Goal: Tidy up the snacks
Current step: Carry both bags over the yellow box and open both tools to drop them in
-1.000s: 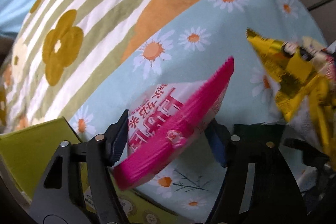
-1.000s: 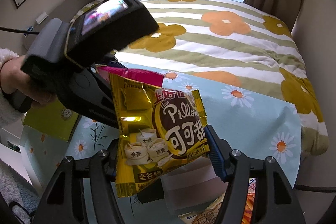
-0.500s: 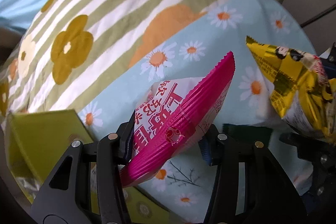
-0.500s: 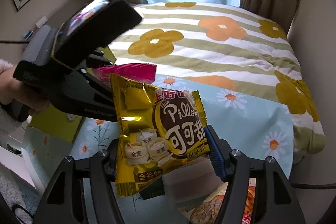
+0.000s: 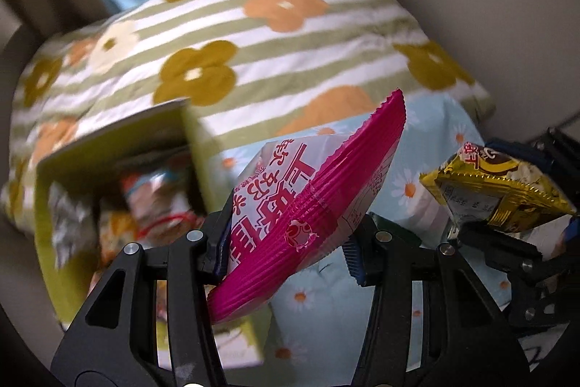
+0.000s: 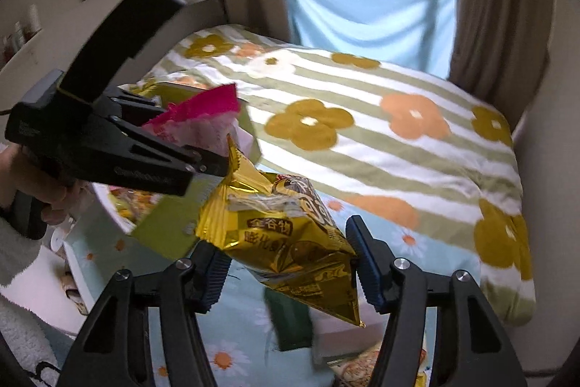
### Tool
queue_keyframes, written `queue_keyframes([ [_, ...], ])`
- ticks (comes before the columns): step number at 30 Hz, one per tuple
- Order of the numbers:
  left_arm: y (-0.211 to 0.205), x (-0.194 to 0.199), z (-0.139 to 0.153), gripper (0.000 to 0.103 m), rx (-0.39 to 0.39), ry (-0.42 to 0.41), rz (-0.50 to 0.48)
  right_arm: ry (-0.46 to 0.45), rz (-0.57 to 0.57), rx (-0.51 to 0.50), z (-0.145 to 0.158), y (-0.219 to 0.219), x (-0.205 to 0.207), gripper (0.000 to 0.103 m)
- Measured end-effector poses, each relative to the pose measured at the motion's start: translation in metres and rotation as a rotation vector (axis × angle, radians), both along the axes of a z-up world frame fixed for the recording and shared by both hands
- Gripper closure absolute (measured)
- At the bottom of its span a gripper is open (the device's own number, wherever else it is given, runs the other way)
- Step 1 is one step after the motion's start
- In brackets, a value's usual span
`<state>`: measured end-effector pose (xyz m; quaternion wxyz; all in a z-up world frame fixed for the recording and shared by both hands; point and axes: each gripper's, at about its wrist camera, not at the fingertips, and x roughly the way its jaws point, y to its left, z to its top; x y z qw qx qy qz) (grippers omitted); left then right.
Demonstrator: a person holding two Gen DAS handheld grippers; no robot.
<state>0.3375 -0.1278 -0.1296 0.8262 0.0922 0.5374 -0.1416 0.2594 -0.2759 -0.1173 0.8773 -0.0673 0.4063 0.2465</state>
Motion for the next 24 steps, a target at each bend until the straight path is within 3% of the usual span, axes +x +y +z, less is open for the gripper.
queue_keyframes([
  [10,0.134,-0.022,0.041,0.057,-0.049,-0.087,0.193,-0.094,0.063,0.045,0.046,0.084,-0.002,0.047],
  [16,0.195,-0.017,0.039,0.057,-0.039,-0.076,0.211,-0.076,0.038,0.059,0.046,0.142,0.004,0.047],
  [21,0.228,-0.005,0.021,0.055,-0.049,-0.049,0.182,-0.045,-0.025,0.066,0.037,0.183,0.016,0.047],
  [22,0.231,-0.002,0.016,0.053,-0.05,-0.047,0.172,-0.039,-0.038,0.067,0.035,0.187,0.019,0.047],
  [23,0.235,0.0,0.011,0.04,-0.058,-0.044,0.155,-0.03,-0.055,0.065,0.032,0.192,0.022,0.047],
  [24,0.235,0.002,0.008,0.013,-0.065,-0.043,0.145,-0.025,-0.069,0.064,0.029,0.195,0.024,0.047],
])
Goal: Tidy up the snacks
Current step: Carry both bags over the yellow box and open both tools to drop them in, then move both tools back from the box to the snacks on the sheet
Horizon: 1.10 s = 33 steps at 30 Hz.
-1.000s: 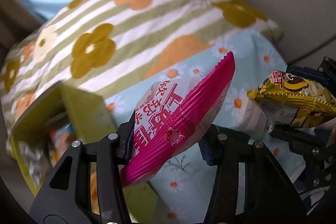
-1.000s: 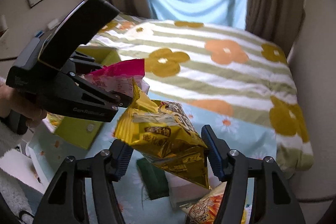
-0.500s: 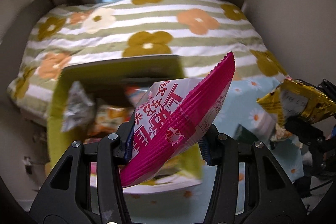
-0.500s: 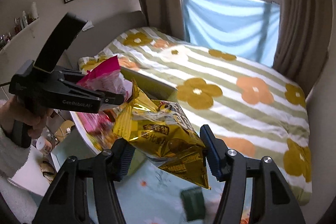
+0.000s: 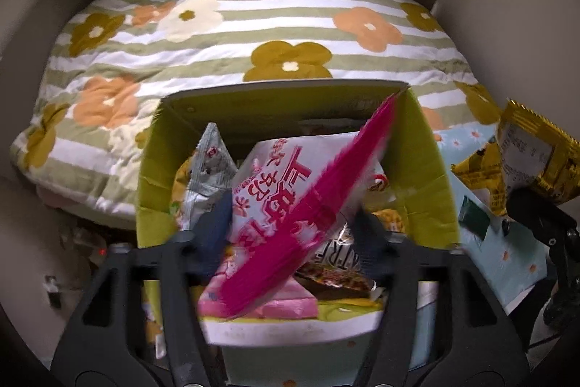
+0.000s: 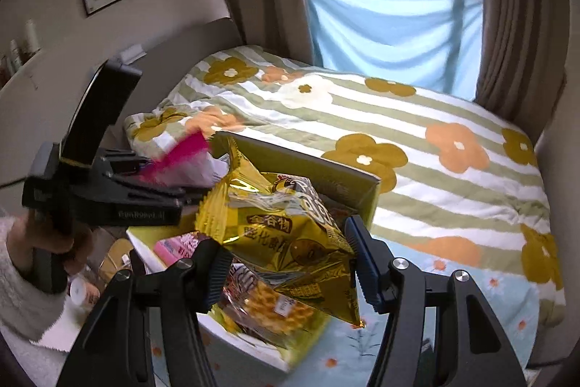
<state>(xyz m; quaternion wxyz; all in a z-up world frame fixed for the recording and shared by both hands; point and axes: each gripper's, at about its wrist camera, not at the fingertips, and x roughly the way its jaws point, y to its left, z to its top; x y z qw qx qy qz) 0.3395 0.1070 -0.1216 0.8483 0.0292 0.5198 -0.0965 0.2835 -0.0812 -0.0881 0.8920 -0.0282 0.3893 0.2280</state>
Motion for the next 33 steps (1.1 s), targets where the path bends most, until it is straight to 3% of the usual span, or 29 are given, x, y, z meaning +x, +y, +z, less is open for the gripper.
queue_keyframes([
  [1,0.003,0.001,-0.004,0.001,-0.005,-0.011,-0.007,0.011,-0.016,-0.002,-0.003,0.005,0.003,0.047],
  [9,0.019,-0.005,-0.021,0.0,0.018,-0.008,-0.027,0.048,-0.083,-0.081,-0.014,0.026,0.007,0.047],
  [17,0.03,-0.029,-0.025,0.0,0.047,-0.015,0.008,0.082,-0.057,-0.123,-0.026,0.037,0.024,0.045],
  [20,0.034,-0.035,-0.025,0.0,0.023,-0.004,0.023,0.113,-0.053,-0.111,-0.033,0.039,0.027,0.03],
  [22,0.037,-0.037,-0.026,0.0,0.02,0.003,0.034,0.092,-0.058,-0.115,-0.036,0.04,0.023,0.0],
  [26,0.041,-0.044,-0.026,0.0,0.001,0.005,0.048,0.044,-0.045,-0.09,-0.036,0.036,0.006,0.0],
  [30,0.039,-0.049,-0.025,0.0,0.004,0.005,0.044,0.132,-0.054,-0.088,-0.041,0.029,-0.003,0.0],
  [33,0.036,-0.051,-0.021,0.0,-0.004,-0.005,0.033,0.127,-0.091,-0.089,-0.038,0.024,-0.011,0.0],
])
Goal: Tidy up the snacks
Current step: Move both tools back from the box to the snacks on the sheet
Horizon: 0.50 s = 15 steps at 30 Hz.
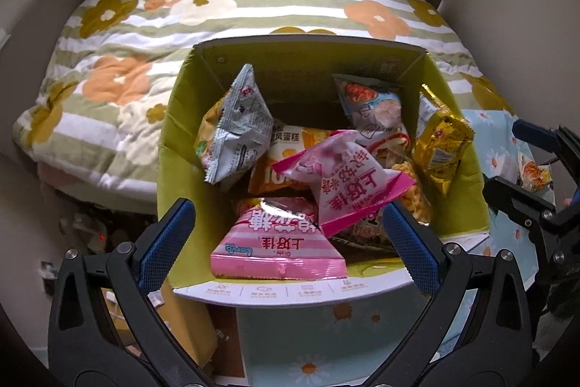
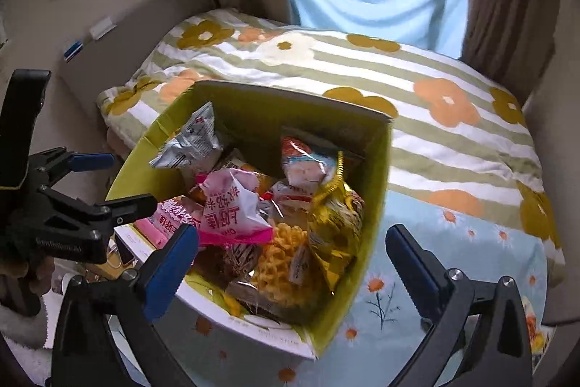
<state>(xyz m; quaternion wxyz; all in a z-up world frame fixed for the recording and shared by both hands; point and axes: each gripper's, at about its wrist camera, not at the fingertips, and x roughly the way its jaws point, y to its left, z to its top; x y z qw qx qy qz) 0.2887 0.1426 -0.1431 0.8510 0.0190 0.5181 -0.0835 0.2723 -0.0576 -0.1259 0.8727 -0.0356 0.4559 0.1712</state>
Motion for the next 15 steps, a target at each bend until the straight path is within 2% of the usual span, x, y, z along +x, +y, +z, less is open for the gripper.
queue_keyframes([
  [7,-0.02,-0.006,0.016,0.0,-0.023,-0.055,-0.073,-0.072,-0.132,0.007,0.022,-0.021,-0.027,0.0],
  [15,-0.074,-0.013,0.034,0.0,-0.081,-0.118,-0.221,-0.126,-0.321,-0.046,0.039,-0.073,-0.063,0.0],
])
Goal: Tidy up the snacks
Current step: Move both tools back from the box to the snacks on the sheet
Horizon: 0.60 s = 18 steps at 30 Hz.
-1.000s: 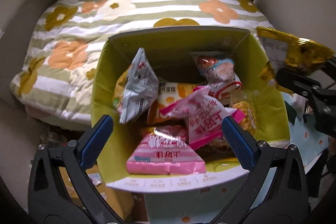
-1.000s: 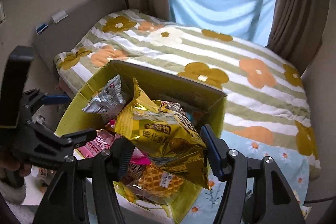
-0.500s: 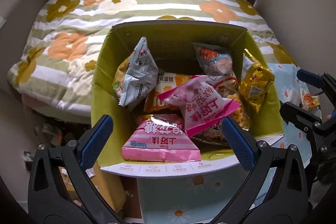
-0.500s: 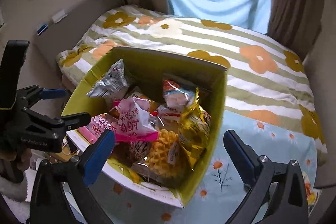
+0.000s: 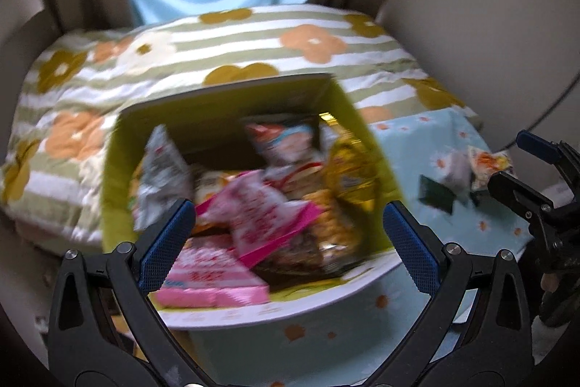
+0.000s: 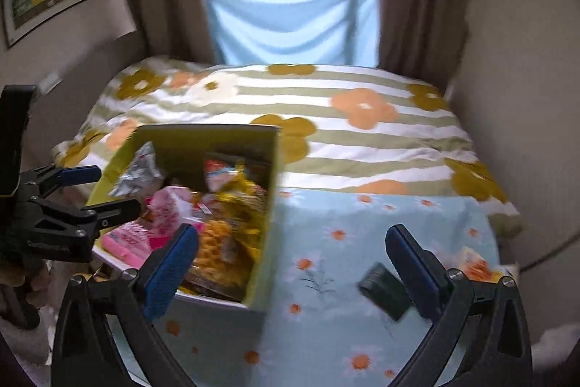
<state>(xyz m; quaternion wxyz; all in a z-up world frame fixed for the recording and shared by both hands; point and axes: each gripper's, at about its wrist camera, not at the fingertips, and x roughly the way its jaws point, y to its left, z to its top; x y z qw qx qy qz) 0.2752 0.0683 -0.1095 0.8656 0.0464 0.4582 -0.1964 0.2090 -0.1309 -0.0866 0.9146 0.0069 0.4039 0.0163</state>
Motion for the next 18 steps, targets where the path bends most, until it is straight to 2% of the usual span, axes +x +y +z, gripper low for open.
queue_keyframes([
  [5,-0.046,-0.011,0.004,0.0,-0.007,-0.006,-0.078,0.002,-0.1,0.005,0.001,-0.049,-0.021,0.0],
  [10,-0.11,-0.02,-0.003,0.0,0.012,0.008,-0.171,0.019,-0.185,0.008,-0.006,-0.105,-0.038,0.0],
  [14,-0.168,-0.027,-0.013,0.0,0.002,0.049,-0.23,0.059,-0.234,0.034,-0.019,-0.152,-0.051,0.0],
  [18,-0.222,-0.036,-0.03,0.0,0.049,0.08,-0.278,0.09,-0.281,0.056,-0.033,-0.198,-0.061,0.0],
])
